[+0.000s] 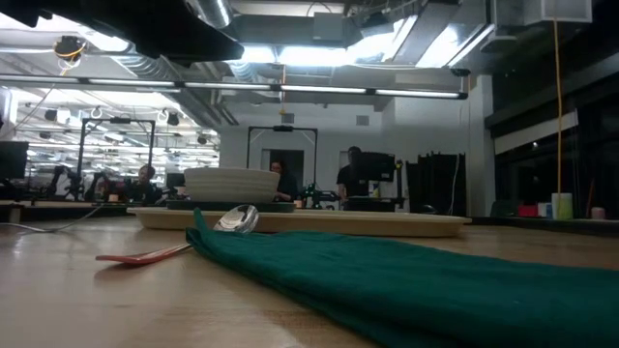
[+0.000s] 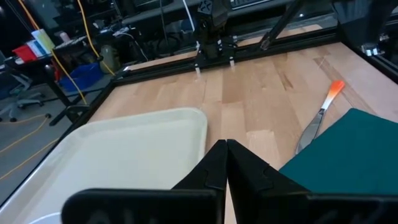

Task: Set up tray
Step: Put the green table napkin on the brown serving tray to the right of the green plate

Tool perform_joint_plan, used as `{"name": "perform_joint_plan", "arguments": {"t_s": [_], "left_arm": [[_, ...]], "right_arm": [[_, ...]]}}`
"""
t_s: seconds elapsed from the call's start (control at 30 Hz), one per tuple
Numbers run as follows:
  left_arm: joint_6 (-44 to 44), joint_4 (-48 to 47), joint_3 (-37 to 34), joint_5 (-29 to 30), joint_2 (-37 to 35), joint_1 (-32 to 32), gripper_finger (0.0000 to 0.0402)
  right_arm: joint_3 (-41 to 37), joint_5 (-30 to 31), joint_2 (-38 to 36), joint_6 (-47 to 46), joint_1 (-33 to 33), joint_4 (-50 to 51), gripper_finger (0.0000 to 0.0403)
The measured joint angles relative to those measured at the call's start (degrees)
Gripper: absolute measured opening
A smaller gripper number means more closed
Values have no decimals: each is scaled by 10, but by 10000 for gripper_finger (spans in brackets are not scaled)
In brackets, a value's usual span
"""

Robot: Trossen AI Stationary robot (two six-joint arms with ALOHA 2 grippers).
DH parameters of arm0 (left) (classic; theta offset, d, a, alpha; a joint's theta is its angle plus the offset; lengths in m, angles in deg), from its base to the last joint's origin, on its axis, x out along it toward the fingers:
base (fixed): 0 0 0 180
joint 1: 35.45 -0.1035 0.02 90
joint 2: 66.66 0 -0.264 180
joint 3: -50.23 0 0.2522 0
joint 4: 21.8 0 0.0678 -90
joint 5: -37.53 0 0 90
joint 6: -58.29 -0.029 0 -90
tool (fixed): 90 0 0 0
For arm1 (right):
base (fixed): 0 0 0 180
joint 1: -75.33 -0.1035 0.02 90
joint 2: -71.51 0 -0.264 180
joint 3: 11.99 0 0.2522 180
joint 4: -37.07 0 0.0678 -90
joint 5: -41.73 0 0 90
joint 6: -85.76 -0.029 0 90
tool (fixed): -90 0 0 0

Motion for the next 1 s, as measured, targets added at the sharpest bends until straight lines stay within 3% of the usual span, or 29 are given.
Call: {"name": "perform_joint_plan", "arguments": {"t_s": [0.13, 0.27, 0.6, 1.0], "left_arm": [[0, 0, 0, 0, 0, 0, 4], [0, 0, 0, 0, 0, 0, 5], [2, 0, 0, -1, 0, 0, 6], [15, 0, 0, -2, 0, 0, 6]], "right_arm": [[0, -1, 0, 0, 0, -14, 228], [-2, -1, 0, -1, 0, -42, 247], [-91, 3, -1, 3, 0, -160, 237], [-201, 14, -1, 93, 1, -328, 221]]}}
